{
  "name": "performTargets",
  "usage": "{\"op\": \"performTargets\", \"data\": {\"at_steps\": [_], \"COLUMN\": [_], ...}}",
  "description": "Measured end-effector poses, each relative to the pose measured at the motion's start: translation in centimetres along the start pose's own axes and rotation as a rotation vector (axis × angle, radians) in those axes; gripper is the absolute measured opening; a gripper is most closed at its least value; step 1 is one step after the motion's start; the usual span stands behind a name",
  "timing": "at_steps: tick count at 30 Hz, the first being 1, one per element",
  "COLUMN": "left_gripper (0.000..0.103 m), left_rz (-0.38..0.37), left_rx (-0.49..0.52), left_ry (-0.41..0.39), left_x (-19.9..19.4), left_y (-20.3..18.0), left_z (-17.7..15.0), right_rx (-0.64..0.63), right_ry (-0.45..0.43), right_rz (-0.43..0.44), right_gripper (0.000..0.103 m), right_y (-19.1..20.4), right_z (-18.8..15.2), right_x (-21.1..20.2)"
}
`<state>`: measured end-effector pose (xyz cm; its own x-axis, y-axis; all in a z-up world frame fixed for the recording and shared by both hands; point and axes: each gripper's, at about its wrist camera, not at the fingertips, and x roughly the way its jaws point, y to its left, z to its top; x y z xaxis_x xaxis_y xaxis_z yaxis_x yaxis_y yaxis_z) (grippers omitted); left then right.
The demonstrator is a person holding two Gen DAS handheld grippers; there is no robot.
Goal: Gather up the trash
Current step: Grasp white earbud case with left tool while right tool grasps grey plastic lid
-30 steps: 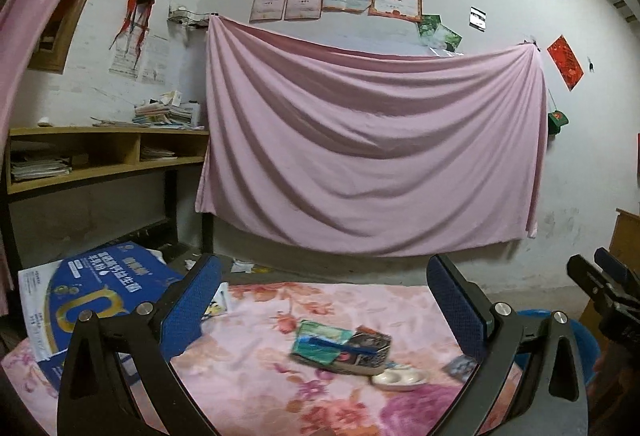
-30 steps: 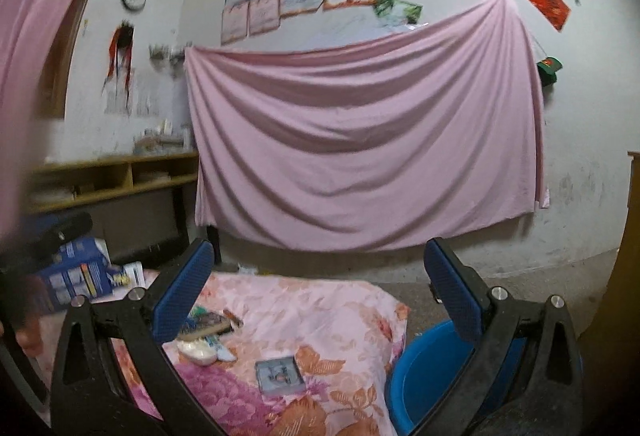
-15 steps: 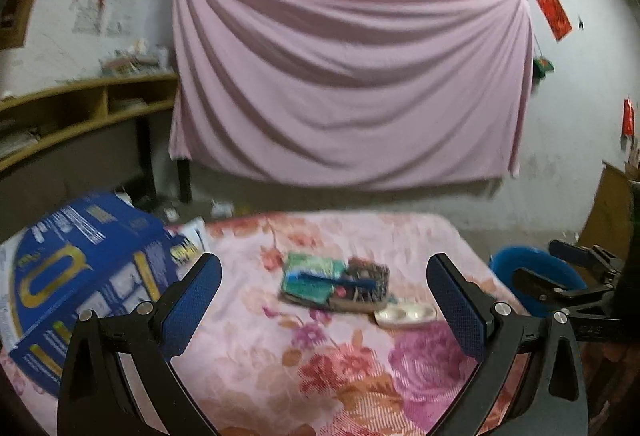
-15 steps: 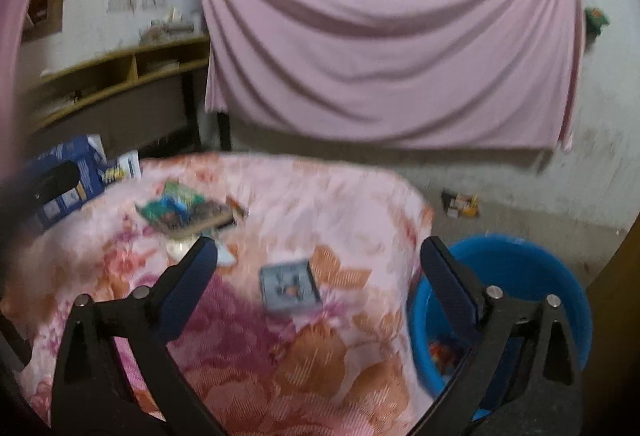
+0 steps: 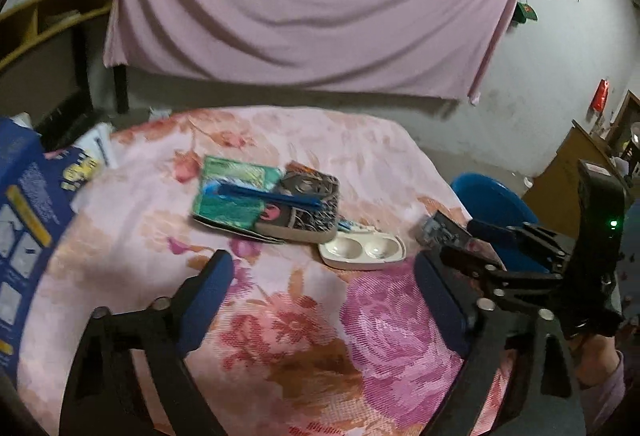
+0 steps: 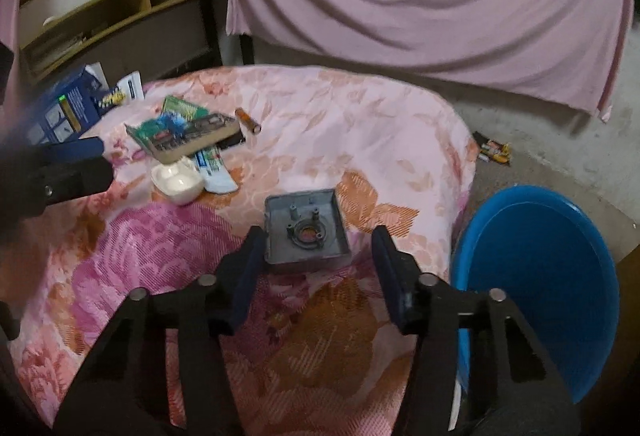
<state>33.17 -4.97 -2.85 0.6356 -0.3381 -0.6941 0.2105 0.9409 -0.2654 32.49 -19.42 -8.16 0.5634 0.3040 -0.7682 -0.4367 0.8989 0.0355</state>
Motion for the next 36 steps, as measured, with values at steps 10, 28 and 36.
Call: {"op": "performTargets", "data": {"at_steps": [10, 28, 36], "left_gripper": [0.073, 0.053, 0.053], "left_rz": [-0.042, -0.009, -0.002], "left_rx": [0.042, 0.072, 0.078], "left_ry": [0.107, 0.123, -0.075], "left_x": [3.2, 4.9, 1.3], "left_y": [-1.4, -3.3, -5.3], "left_z": [0.5, 0.9, 1.0], "right_rx": [0.013, 0.096, 0.13], "right_ry": [-0.003, -0.058, -0.211], "right_rz": [0.053, 0.09, 0.073], "right_gripper": [0.07, 0.07, 0.07], "right_y": [-0.7, -2.2, -3.0], "right_z": [0.0, -1.0, -1.1], "right_x": [0.1, -1.3, -4.6]}}
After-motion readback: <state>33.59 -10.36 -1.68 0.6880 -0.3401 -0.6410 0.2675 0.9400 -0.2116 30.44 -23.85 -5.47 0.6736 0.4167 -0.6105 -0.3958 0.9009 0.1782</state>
